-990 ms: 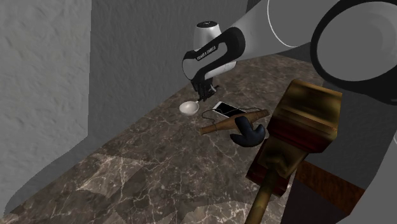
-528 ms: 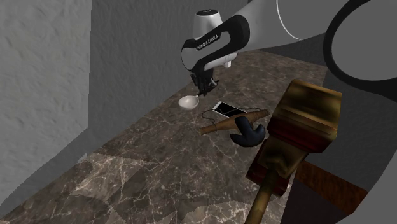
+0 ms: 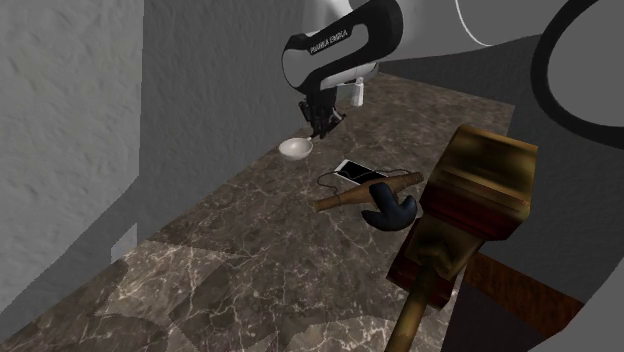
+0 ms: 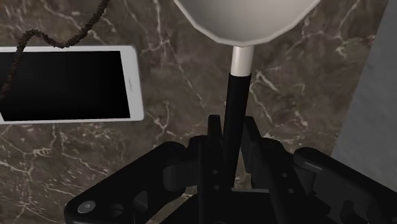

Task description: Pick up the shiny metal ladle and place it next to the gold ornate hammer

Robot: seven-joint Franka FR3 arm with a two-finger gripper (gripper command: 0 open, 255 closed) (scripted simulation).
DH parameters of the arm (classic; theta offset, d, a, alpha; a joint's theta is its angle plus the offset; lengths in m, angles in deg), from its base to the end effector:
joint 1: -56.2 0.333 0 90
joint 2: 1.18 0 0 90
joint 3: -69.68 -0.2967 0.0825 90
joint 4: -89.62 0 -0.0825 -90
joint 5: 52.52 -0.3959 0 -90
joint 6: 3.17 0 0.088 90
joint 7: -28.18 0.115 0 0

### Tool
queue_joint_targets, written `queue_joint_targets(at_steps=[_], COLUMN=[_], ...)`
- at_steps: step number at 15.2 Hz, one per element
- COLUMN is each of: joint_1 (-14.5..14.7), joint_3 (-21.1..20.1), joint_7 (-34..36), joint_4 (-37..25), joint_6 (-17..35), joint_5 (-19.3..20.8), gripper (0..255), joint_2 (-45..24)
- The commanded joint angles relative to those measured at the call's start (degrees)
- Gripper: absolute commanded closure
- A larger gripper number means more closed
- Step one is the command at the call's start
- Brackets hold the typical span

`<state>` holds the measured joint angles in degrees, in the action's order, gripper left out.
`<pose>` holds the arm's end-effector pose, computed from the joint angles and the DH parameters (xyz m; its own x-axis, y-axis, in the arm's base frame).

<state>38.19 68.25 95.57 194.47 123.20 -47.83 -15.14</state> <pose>0.6129 -0.1867 0.3803 0.1416 -0.9837 0.1107 -0.9838 -0.1523 -0.0949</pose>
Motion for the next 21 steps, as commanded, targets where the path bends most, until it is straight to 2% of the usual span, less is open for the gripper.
queue_joint_targets(at_steps=[1,21], joint_1=[-0.05,0.0], joint_3=[0.0,-0.14], joint_7=[-0.2,-1.22], joint_4=[-0.84,-12.64], joint_6=[-1.36,-15.87], joint_5=[-0.1,-0.69], gripper=[255,255], joint_2=[0.5,3.25])
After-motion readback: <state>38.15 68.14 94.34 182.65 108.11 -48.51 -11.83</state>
